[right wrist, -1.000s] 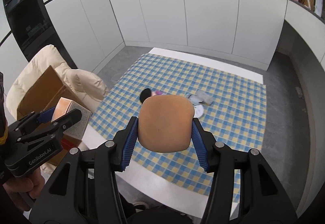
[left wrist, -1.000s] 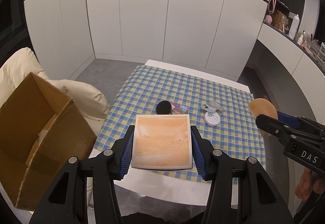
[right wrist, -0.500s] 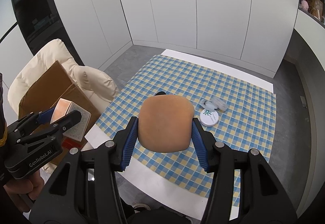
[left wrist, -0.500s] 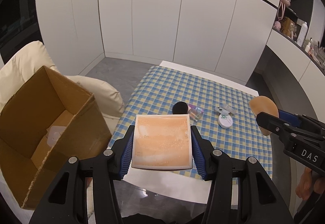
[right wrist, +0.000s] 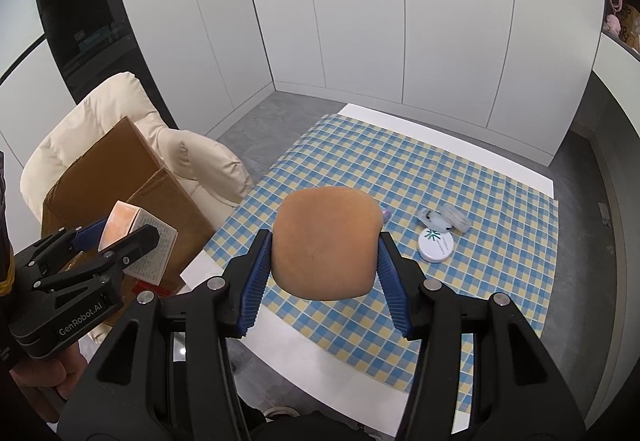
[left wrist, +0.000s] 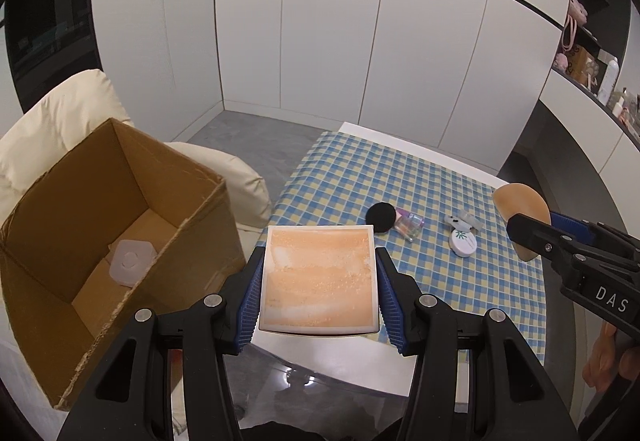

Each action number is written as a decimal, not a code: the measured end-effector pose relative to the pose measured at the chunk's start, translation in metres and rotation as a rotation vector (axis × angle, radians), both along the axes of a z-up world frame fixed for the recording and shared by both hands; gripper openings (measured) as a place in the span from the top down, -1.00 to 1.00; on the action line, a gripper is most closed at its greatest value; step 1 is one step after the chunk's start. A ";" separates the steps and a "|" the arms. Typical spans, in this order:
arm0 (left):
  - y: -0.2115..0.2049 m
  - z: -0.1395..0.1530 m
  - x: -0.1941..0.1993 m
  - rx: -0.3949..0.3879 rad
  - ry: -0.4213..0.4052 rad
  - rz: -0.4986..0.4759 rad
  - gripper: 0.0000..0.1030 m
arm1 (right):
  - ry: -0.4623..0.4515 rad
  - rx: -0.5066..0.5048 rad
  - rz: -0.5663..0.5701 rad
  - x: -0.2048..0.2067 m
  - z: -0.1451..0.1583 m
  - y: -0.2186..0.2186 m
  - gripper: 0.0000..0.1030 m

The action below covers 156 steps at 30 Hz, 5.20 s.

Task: Organize objects
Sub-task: 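Carry the peach compact and tan sponge over the cardboard box with both tools, then open the left tool over the box while the right tool releases the tan sponge, then move both open tools back over the checkered cloth toward the cosmetics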

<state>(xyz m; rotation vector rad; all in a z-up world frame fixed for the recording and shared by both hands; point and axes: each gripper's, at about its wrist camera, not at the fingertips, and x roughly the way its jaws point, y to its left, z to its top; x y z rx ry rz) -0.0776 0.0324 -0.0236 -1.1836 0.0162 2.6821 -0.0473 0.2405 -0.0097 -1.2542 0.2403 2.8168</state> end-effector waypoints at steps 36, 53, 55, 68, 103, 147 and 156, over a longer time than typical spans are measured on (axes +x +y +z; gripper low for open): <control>-0.085 0.004 0.002 -0.020 0.036 0.158 -0.01 | 0.027 0.026 0.159 -0.036 0.006 -0.093 -0.05; -0.125 0.013 0.013 -0.031 0.067 0.245 -0.01 | 0.034 0.030 0.242 -0.046 0.007 -0.136 -0.05; -0.130 0.014 0.014 -0.029 0.069 0.257 -0.01 | 0.034 0.029 0.251 -0.047 0.007 -0.141 -0.05; -0.158 0.010 0.017 -0.057 0.055 0.315 -0.01 | 0.030 0.051 0.331 -0.051 0.005 -0.181 -0.05; -0.207 0.014 0.041 -0.080 0.120 0.433 -0.99 | 0.025 0.055 0.413 -0.078 0.001 -0.244 -0.05; -0.272 0.006 0.062 -0.028 0.053 0.603 -0.99 | 0.001 0.105 0.449 -0.090 -0.012 -0.295 -1.00; -0.268 0.006 0.060 -0.039 0.055 0.602 -0.99 | 0.011 0.102 0.439 -0.089 -0.006 -0.286 -1.00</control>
